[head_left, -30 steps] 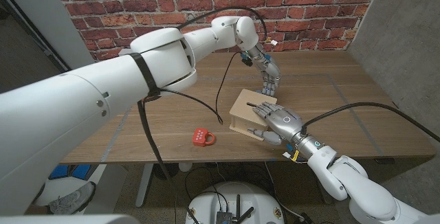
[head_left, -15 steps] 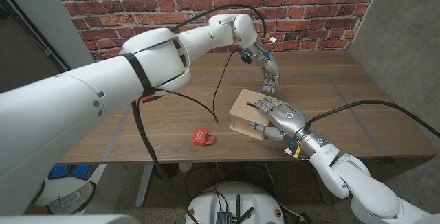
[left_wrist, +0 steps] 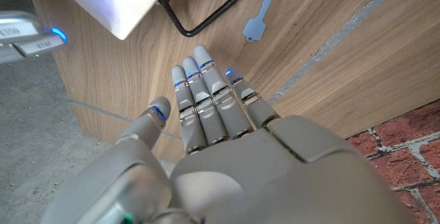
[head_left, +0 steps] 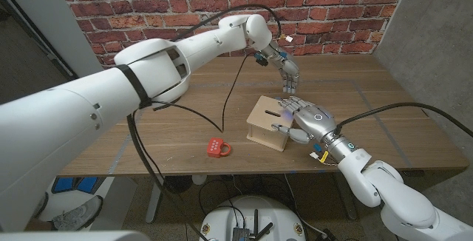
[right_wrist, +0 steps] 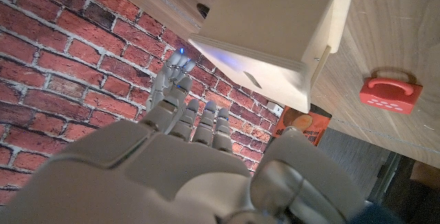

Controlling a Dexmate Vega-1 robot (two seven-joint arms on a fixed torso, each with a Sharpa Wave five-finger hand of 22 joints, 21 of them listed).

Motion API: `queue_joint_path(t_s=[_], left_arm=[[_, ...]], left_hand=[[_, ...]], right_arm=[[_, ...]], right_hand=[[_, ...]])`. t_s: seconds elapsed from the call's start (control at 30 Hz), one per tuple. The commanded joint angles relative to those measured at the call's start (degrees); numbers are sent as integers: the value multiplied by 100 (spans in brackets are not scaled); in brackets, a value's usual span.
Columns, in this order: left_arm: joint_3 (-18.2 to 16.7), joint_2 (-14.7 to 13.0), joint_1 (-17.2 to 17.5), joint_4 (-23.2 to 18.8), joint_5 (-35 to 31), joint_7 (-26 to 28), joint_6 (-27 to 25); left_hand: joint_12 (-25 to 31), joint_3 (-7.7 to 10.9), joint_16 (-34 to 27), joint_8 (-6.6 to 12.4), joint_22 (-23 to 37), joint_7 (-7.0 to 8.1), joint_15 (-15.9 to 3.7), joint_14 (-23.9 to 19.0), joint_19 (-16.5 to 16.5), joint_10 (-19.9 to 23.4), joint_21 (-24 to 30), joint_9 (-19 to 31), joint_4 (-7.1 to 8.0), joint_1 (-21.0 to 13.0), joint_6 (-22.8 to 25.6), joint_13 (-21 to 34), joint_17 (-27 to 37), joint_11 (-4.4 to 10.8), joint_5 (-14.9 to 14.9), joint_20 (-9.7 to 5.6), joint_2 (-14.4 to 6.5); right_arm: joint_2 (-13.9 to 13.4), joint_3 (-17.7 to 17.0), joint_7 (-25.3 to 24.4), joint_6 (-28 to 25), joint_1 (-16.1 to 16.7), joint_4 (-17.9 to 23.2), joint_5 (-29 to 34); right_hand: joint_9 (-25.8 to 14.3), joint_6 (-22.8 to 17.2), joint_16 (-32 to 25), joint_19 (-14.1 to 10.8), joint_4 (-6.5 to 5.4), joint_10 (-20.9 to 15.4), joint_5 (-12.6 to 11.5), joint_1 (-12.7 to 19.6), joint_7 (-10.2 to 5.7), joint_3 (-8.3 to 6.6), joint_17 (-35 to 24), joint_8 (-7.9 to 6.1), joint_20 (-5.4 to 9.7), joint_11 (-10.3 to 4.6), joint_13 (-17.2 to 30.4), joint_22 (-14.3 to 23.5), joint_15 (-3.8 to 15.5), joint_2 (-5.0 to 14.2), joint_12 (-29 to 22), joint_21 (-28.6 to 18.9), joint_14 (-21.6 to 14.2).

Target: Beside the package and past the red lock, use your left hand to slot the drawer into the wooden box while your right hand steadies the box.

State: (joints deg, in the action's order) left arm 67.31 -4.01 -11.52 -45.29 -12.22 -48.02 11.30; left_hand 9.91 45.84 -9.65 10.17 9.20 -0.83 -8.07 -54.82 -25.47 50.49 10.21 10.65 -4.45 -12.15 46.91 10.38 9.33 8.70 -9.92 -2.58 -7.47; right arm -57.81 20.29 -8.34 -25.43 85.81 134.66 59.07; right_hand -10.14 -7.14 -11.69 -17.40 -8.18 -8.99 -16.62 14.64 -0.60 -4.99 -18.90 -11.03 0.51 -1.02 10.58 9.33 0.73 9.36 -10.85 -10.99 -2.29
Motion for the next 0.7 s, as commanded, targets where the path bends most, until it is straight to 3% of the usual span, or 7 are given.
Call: queue_joint_path(t_s=[0.03, 0.33, 0.7], left_arm=[[-312, -723, 367, -1314, -118, 422, -692], [-615, -1205, 774, -2171, -181, 938, -1133], [-984, -1629, 1225, -3000, -207, 1525, -1579]], left_hand=[[7, 22, 27, 9, 14, 15, -406, 115, -2, -110, 9, 12, -82, 73, -60, 20, 1, -7, 30, -670, 14], [0, 85, 40, 8, 20, 64, -321, 530, 23, -485, 15, 17, -263, 105, -272, 20, -8, -29, 24, -583, 70], [-2, 137, 21, 11, 23, 77, -261, 747, 36, -715, 21, 21, -383, 96, -417, 22, -12, -70, 16, -527, 81]], right_arm=[[10, -279, -268, -7, 45, -48, -363], [89, -379, -396, 33, -72, -108, -641], [50, -613, -491, 153, -209, -209, -1021]], right_hand=[[-19, -68, -20, -8, -8, -45, 8, -57, -7, -40, 2, -33, 45, 7, 27, 20, 16, 23, -47, 28, -48], [-19, -68, -20, -8, -8, -45, 8, -57, -7, -40, 2, -33, 45, 7, 27, 20, 16, 23, -47, 28, -48], [-19, -68, -20, -8, -8, -45, 8, -57, -7, -40, 2, -33, 45, 7, 27, 20, 16, 23, -47, 28, -48]])
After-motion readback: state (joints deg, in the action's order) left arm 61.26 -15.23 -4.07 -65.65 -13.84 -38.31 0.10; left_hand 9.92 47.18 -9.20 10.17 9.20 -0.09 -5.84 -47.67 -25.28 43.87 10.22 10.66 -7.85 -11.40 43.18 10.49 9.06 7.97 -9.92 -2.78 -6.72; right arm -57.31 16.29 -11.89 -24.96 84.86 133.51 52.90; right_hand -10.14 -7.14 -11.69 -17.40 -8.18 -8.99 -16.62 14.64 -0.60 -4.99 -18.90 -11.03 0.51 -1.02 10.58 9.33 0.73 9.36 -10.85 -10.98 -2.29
